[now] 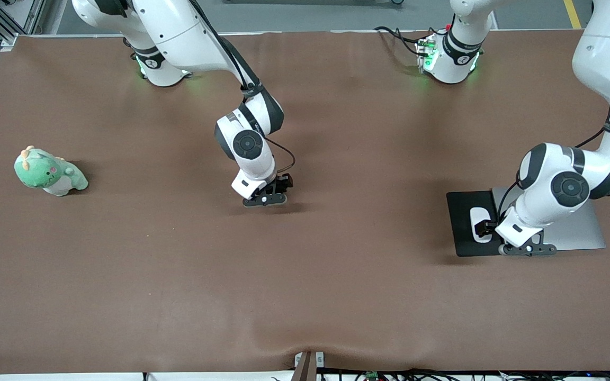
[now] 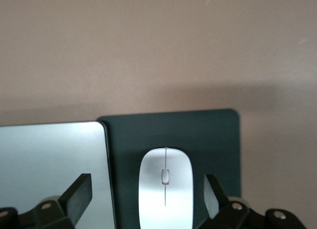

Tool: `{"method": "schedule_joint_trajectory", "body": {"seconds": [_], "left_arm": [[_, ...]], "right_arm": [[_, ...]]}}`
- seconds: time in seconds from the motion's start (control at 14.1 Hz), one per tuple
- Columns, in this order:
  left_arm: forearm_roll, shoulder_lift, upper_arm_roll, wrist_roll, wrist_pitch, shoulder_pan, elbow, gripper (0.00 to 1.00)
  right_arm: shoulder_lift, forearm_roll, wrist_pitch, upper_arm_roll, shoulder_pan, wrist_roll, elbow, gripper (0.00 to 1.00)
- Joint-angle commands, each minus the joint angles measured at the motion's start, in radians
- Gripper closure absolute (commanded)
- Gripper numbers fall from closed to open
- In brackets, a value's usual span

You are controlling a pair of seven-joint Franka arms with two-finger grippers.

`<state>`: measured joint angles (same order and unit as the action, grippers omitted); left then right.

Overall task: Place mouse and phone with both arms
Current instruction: 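Lower the mouse onto the pad while the right gripper grasps the phone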

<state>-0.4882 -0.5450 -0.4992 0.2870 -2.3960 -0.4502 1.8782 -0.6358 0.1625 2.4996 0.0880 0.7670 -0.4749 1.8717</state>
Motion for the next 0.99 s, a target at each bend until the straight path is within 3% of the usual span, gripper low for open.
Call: {"method": "schedule_joint_trajectory", "body": {"seconds": [0.0,0.43,0.5,0.57,0.64,0.71,0.92], "left_arm": [[0.026,0.074,-0.054,0.014,0.035,-0.033,0.021,0.00],[0.143,0.201,-0.119,0.012,0.150,-0.035,0.013,0.00],[0.167,0.226,-0.124,0.012,0.176,-0.022,0.012,0.00],[0.206,0.258,-0.116,0.006,0.202,0.013,0.012,0.00],[0.241,0.290,-0.093,0.004,0.230,0.051,0.009,0.00],[0.266,0.322,-0.055,0.003,0.256,0.092,0.009,0.00],[0.365,0.413,0.062,0.000,0.319,0.221,0.007,0.00]], "right_arm": [[0.019,0.020,-0.024,0.001,0.001,-0.011,0.003,0.00],[-0.002,0.019,0.022,0.001,0.014,-0.019,0.001,0.00],[-0.002,0.017,0.021,0.001,0.014,-0.018,0.001,0.28],[-0.001,0.017,0.013,0.001,0.009,-0.013,0.000,0.64],[-0.001,0.017,0.008,0.001,0.003,-0.014,-0.002,0.93],[0.002,0.019,0.004,0.001,-0.002,-0.018,-0.011,1.00],[0.051,0.020,-0.131,0.003,-0.046,-0.016,-0.055,1.00]]}}
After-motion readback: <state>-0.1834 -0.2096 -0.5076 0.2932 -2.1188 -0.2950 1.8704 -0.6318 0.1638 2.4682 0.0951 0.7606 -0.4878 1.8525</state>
